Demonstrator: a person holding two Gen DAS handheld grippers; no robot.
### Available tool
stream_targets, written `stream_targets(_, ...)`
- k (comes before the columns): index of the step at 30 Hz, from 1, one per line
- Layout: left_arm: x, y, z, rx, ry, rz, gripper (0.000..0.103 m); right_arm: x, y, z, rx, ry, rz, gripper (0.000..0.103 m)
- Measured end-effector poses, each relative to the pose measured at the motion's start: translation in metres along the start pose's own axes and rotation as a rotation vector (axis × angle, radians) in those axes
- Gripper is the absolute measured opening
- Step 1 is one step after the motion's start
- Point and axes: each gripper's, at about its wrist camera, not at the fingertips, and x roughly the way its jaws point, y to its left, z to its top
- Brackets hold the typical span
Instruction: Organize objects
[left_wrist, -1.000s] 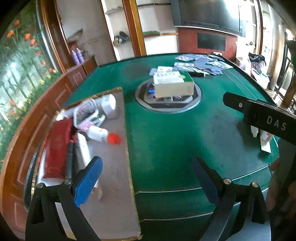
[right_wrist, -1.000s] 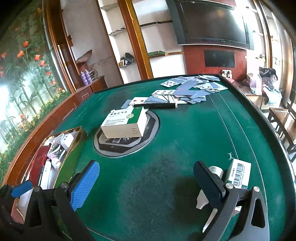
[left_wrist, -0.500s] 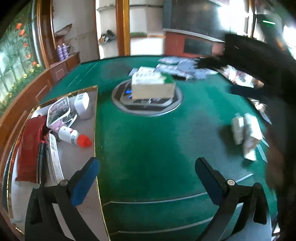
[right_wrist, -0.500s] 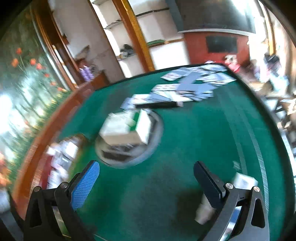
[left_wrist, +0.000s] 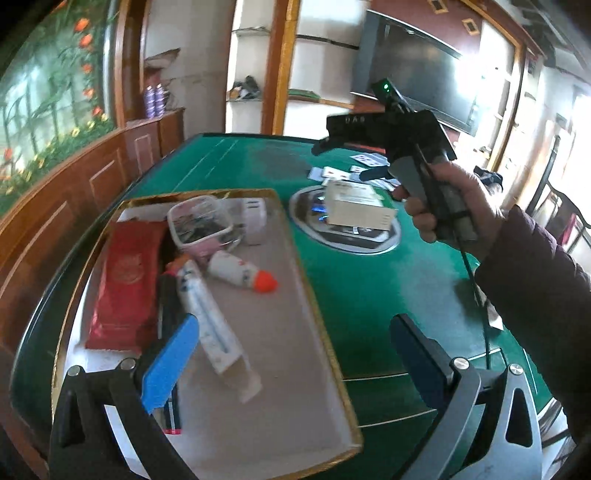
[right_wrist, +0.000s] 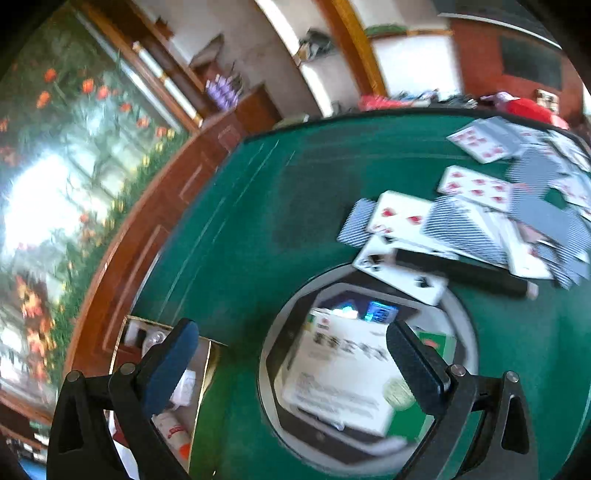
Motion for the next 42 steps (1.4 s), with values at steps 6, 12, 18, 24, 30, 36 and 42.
stream_targets(6, 0.007, 0.013, -0.005, -0.072, 0.034, -0.039, 0.103, 0.014, 0.015, -0.006, -0.13, 0.158, 0.054, 0.103)
stream_targets(12, -0.003, 0.007, -0.01, -0.067, 0.02, -0.075, 0.103, -0.013, -0.004, -0.051, -0.024, 0.325, 0.33, 0.103)
stream_targets(18, -0.011, -0.001, -0.013, -0.074, 0.004, -0.087, 0.103, -0.079, -0.036, -0.027, 0.143, -0.097, 0.164, 0.103)
stream_targets(24, -0.013, -0.003, -0.019, -0.069, 0.009, -0.07, 0.103, -0.02, -0.048, -0.02, 0.204, -0.155, 0.058, 0.103)
stream_targets(30, -0.004, -0.003, -0.022, -0.047, 0.039, -0.05, 0.103, 0.028, -0.029, 0.003, 0.088, 0.093, 0.032, 0.103)
stream_targets(36, -0.004, 0.005, -0.022, -0.086, 0.036, -0.073, 0.103, 0.039, -0.003, -0.025, 0.001, 0.33, 0.207, 0.103)
stream_targets(42, -0.008, 0.006, -0.021, -0.098, 0.032, -0.089, 0.103, -0.013, 0.009, -0.092, -0.067, 0.346, 0.326, 0.103)
